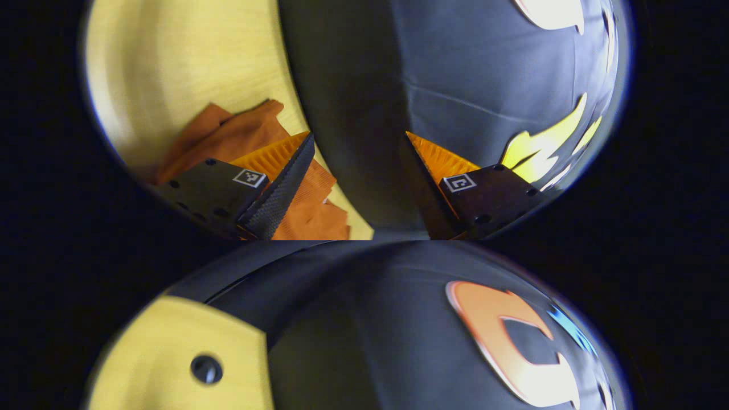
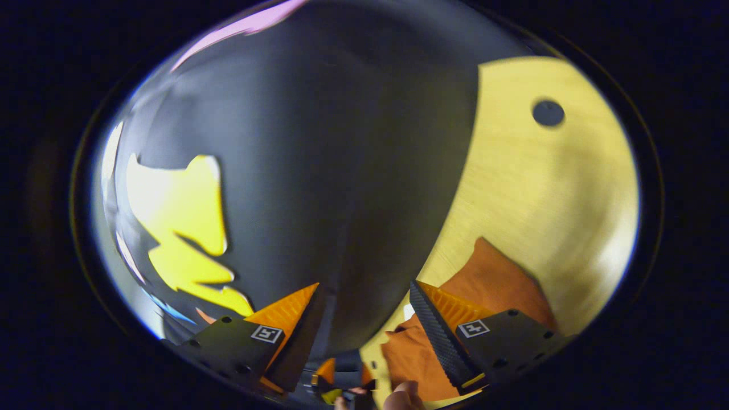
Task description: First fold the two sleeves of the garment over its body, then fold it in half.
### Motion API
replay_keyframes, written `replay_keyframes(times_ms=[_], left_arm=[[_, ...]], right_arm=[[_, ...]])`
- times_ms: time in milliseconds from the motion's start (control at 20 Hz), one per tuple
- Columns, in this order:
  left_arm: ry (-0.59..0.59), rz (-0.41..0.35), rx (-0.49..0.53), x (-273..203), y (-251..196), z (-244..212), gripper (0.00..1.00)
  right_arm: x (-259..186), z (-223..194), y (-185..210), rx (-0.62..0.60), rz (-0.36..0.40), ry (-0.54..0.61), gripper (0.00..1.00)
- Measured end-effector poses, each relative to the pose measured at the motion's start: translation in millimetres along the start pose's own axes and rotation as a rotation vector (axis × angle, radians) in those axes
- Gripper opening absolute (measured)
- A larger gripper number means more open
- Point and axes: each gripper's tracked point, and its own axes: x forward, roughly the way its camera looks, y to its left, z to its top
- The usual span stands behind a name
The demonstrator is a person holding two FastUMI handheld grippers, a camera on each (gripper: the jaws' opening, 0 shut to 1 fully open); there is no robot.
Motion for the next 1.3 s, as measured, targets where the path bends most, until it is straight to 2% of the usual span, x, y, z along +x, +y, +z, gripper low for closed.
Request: replay_keyframes(times_ms=[50,100,250,400,500,600,650,700,750,800,900,950,1100,1300], left_arm=[[-0.003,-0.004,0.092,-10.5,-13.4,3.4,0.97],[0.011,-0.008,0.186,-24.2,-30.7,4.6,0.97],[-0.014,0.033,0.536,-72.6,-74.7,18.6,0.98],[-0.087,0.048,0.837,-116.4,-124.1,40.2,0.98],[-0.106,0.098,1.051,-148.9,-141.4,30.7,0.98],[-0.16,0.09,1.183,-197.5,-158.1,36.5,0.98],[-0.178,0.056,1.222,-215.4,-166.1,33.0,0.98],[-0.171,0.015,1.242,-235.8,-165.8,18.8,0.98],[-0.152,0.004,1.231,-253.9,-160.6,10.6,0.98],[-0.138,0.017,1.206,-268.1,-152.9,5.1,0.98],[-0.146,0.104,1.161,-294.3,-133.9,11.0,0.98],[-0.143,0.119,1.159,-303.7,-129.3,9.9,0.98],[-0.149,0.06,1.171,-321.0,-139.0,-2.5,0.98],[-0.134,0.007,1.181,-322.6,-151.5,-22.6,0.98]], right_arm=[[-14.7,-0.6,14.7,-0.108,-0.019,-0.01,0.96],[-30.3,-1.2,33.5,-0.196,-0.015,-0.011,0.95],[-71.0,1.8,71.7,-0.51,-0.084,-0.083,0.96],[-125.8,15.5,110.8,-0.849,-0.18,-0.221,0.97],[-166.5,3.5,149.1,-1.09,-0.231,-0.355,0.97],[-177.5,-23.4,170.6,-1.266,-0.208,-0.466,0.96],[-182.9,-31.2,173.9,-1.302,-0.205,-0.502,0.93],[-186.3,-46.1,174.9,-1.315,-0.186,-0.531,0.94],[-191.1,-52.7,173.7,-1.292,-0.158,-0.534,0.94],[-193.5,-61.0,173.5,-1.277,-0.137,-0.53,0.94],[-205.0,-78.7,163.4,-1.261,-0.163,-0.492,0.94],[-212.8,-83.6,158.7,-1.24,-0.18,-0.473,0.94],[-219.9,-90.3,170.2,-1.199,-0.164,-0.502,0.94],[-224.5,-94.1,178.1,-1.221,-0.151,-0.529,0.94]])
